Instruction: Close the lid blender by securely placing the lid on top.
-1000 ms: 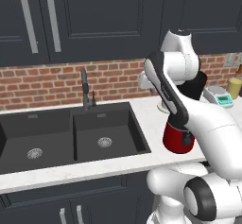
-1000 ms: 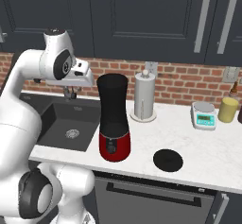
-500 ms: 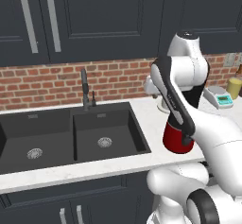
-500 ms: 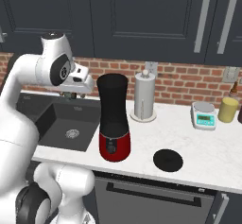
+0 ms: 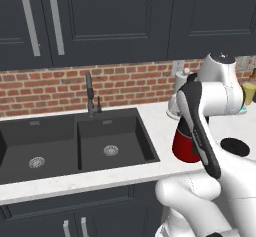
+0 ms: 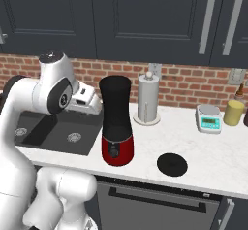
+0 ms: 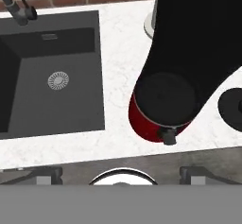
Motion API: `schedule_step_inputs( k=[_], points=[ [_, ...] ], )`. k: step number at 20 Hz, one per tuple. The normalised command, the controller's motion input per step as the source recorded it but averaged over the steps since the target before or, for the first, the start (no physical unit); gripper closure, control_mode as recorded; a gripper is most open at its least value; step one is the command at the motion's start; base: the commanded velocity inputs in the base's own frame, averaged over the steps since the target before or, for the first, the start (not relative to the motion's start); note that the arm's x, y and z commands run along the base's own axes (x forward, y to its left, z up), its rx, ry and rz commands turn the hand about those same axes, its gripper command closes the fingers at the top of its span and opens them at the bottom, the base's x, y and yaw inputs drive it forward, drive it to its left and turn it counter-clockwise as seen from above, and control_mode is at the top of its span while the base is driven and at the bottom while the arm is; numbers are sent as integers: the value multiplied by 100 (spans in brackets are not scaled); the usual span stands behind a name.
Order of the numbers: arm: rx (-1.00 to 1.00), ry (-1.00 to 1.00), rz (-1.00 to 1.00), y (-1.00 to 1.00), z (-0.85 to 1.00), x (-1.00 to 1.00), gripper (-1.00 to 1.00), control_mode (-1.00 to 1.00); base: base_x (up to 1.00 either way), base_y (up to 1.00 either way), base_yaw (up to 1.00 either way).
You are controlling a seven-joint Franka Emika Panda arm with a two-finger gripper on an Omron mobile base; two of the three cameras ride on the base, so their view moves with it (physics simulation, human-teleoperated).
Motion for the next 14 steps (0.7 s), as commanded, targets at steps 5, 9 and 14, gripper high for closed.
schedule_step_inputs(
  k=[5,9,14],
  points=[
    [5,-12,-17,-69,-22,-44,-100,-100,0,0,0],
    [3,-9,-19,-71,-16,-25,-100,-100,0,0,0],
    [0,-1,-16,-74,-13,-7,-100,-100,0,0,0]
  ],
)
